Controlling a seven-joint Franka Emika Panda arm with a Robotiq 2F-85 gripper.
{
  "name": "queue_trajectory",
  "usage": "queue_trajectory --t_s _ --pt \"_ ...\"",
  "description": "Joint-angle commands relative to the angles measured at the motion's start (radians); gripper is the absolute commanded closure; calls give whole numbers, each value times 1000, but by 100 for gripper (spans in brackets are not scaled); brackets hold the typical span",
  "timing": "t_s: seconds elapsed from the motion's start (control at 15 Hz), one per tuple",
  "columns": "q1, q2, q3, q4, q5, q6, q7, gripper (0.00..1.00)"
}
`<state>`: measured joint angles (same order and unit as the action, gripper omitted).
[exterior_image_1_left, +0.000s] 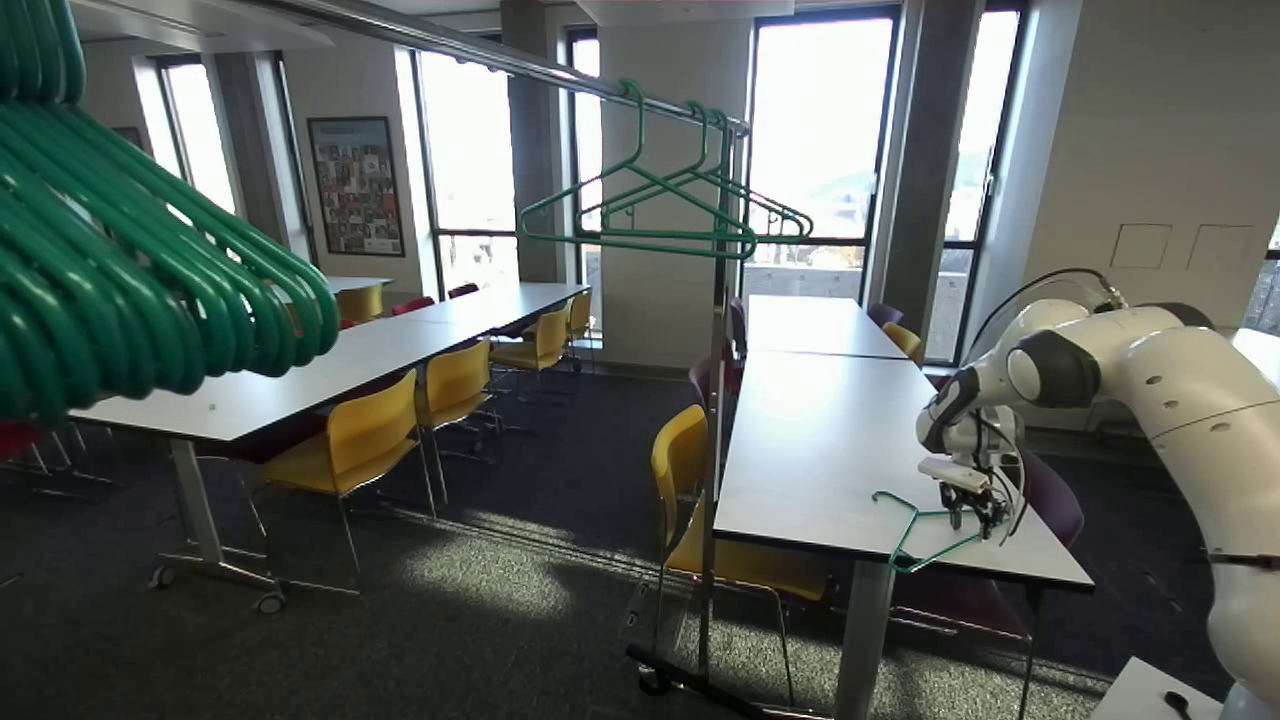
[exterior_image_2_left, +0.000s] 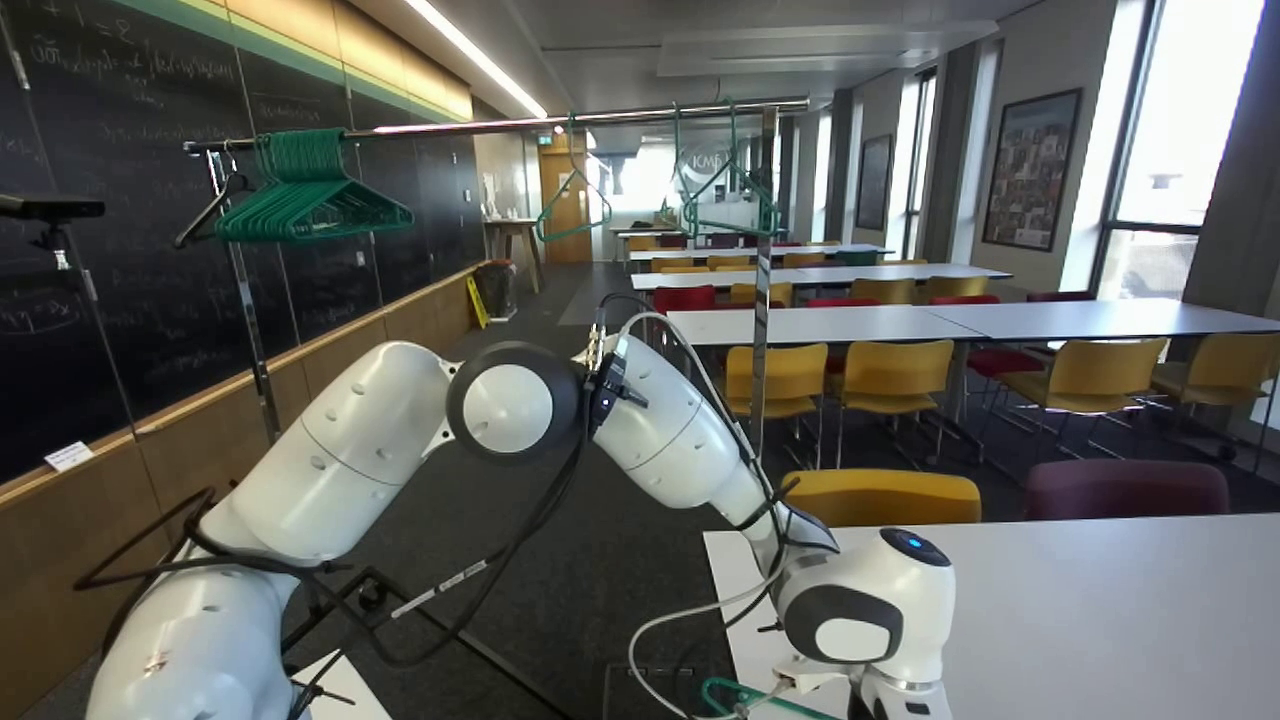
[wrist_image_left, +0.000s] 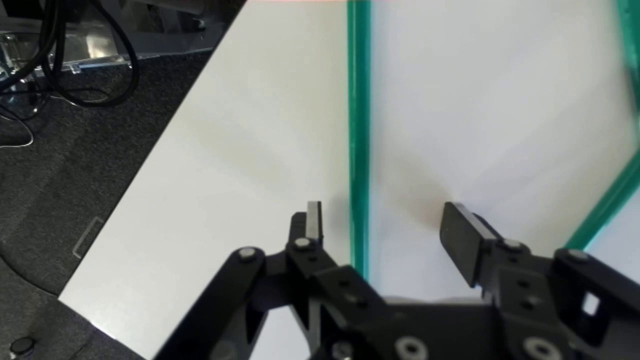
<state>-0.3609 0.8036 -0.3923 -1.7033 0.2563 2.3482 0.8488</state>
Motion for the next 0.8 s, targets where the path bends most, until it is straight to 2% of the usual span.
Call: queue_trajectory --t_s 0.0,0.07,0.13,0.33,0.4,0.47,0.53,0.6,0.73 --pt "-20 9 6 35 -10 -33 -10 29" --pt "-20 8 4 32 -8 -22 -6 20" --pt "-23 5 6 25 -4 -15 -8 19" --pt "-30 7 8 15 8 24 -7 1" --pt "-35 7 10 14 12 28 -9 0" --pt "-40 7 13 16 17 26 -10 33" --pt "-42 6 13 16 18 26 -10 29" --pt "-44 7 12 16 18 29 -9 29" --pt "-48 6 13 13 23 42 -5 42"
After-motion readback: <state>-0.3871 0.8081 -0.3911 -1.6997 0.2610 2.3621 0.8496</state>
